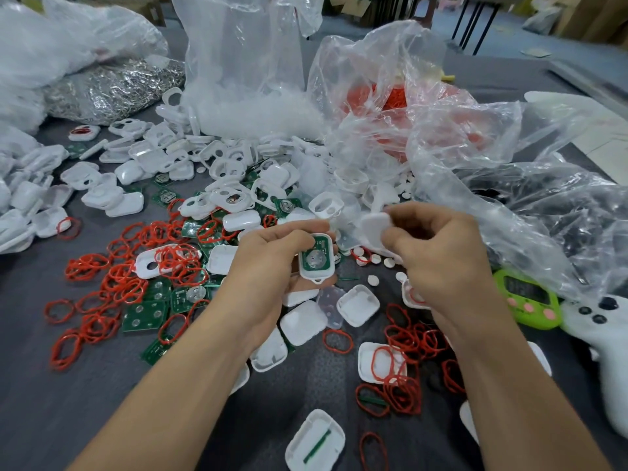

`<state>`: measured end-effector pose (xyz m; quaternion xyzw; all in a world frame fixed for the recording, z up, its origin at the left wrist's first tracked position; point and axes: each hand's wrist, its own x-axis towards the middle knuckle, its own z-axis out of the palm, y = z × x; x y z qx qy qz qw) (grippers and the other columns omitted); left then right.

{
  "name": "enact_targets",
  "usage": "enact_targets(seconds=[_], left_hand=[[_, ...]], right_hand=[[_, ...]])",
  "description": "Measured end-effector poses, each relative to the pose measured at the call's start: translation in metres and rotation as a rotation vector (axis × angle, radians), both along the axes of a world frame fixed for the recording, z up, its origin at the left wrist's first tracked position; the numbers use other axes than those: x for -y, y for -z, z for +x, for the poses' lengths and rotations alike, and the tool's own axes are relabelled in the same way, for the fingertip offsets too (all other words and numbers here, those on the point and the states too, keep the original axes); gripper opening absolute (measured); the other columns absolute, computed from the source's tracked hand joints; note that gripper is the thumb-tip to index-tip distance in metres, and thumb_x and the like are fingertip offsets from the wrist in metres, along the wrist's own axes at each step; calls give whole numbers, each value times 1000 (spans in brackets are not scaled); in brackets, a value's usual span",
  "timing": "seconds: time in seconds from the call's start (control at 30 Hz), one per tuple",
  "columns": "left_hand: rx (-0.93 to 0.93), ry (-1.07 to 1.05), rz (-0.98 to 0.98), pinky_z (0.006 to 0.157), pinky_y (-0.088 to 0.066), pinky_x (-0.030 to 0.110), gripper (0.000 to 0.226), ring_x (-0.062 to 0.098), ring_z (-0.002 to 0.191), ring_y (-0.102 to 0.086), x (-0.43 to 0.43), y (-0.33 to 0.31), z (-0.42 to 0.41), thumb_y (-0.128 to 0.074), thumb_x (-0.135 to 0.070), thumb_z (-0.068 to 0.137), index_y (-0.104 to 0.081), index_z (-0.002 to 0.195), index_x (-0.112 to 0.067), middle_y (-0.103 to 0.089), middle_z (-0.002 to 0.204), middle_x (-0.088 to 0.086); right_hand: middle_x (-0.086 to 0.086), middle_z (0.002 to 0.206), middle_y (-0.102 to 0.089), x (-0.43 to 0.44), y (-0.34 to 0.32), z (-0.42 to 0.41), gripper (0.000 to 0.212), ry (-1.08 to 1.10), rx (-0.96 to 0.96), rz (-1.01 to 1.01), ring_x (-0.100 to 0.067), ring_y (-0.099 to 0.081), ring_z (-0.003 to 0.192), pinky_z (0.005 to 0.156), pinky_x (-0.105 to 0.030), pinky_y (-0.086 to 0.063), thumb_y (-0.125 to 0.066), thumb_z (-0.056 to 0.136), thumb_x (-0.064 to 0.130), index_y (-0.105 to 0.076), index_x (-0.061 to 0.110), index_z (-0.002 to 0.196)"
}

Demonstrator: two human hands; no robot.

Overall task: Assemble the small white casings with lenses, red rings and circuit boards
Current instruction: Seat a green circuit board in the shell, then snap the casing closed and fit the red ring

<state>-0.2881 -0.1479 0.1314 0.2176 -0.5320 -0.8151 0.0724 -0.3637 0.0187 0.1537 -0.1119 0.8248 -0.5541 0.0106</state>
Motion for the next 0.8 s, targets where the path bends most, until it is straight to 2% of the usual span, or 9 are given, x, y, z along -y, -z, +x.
enact_targets(seconds=[0.07,0.13,0.17,0.23,0.33,0.47,0.53,0.67,0.8], left_hand=[[2,6,-2,63,-65,38,34,26,83,-74,0,0,0,-52,5,97,-82,88,-8,-78,100,21],[6,9,3,63,-64,37,33,27,84,-74,0,1,0,-52,5,97,-82,89,-8,-78,100,20],[8,10,5,63,-64,37,33,27,85,-75,0,1,0,-52,5,97,-82,89,-8,-78,100,20],[13,10,4,63,-64,37,33,28,87,-75,0,1,-1,-53,5,96,-82,88,-8,-78,101,20],[25,9,3,64,-64,38,33,29,90,-76,0,2,-1,-53,6,95,-82,88,-9,-78,101,18],[36,24,-5,61,-63,36,29,28,90,-75,-2,1,-1,-54,6,96,-81,96,-5,-78,101,17],[34,31,-8,61,-63,36,27,26,88,-76,-2,0,-1,-54,5,96,-80,99,-3,-78,100,18],[32,49,-17,60,-63,36,26,23,80,-75,-2,1,-1,-54,3,97,-79,98,-2,-78,99,20],[35,89,-1,62,-63,37,35,23,80,-75,-2,3,-1,-50,-13,104,-81,92,-5,-78,98,19]], right_hand=[[9,73,-66,-2,1,-2,49,-29,132,-78,-8,-56,54,55,-23,-48,-72,88,0,-73,46,103],[4,74,-60,-6,2,-6,58,-43,200,-84,-12,-53,52,50,-22,-45,-67,91,-6,-64,41,123],[1,73,-59,-8,2,-8,54,-59,244,-123,-12,-54,51,48,-22,-44,-64,92,-9,-63,34,125],[-4,73,-61,-9,-2,-8,40,-105,377,-285,-13,-57,50,45,-21,-44,-60,94,-12,-65,21,115],[-10,69,-68,-8,-8,-7,27,-165,593,-556,-15,-62,49,44,-19,-48,-55,94,-11,-67,12,103],[-10,66,-67,-4,-10,-5,26,-222,746,-694,-14,-62,47,41,-17,-48,-64,71,1,-67,8,95],[-10,66,-65,0,-8,-3,28,-218,805,-730,-13,-60,47,41,-16,-47,-62,68,4,-67,5,96],[-11,68,-66,3,-3,-2,15,-238,827,-713,-13,-60,48,42,-16,-48,-57,87,-3,-66,3,97],[-13,70,-68,5,1,0,19,-261,577,-521,-16,-62,52,47,-20,-50,-57,94,-11,-66,5,94]])
